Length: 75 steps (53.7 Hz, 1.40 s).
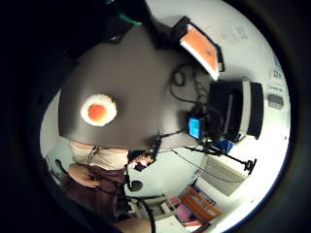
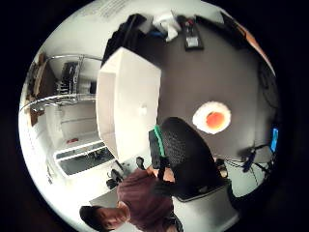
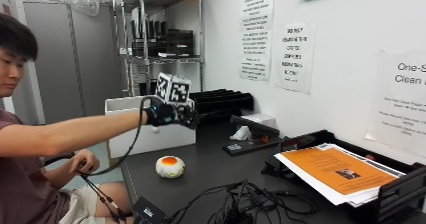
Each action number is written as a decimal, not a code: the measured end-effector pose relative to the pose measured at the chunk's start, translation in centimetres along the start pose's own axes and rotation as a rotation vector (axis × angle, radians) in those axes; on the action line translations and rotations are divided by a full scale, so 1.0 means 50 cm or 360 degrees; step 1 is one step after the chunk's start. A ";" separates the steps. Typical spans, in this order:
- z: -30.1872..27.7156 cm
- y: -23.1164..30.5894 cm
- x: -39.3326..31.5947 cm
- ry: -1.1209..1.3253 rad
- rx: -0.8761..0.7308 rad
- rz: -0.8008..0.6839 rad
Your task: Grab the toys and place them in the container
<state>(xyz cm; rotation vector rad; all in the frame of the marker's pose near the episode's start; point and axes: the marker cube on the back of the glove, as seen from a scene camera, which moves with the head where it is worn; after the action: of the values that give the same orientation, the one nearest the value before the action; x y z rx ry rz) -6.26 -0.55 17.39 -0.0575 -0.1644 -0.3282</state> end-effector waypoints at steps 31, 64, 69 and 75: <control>0.400 -0.040 0.007 0.0093 0.0139 -0.0118; 0.226 -0.101 -0.023 0.0009 -0.0091 0.0002; 0.134 -0.104 -0.037 0.0030 -0.0010 0.0007; 0.009 -0.102 -0.055 0.0046 0.0094 0.0006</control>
<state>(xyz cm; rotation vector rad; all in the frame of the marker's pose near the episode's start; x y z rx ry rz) -10.55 -4.46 17.52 0.0050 -0.1453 -0.3198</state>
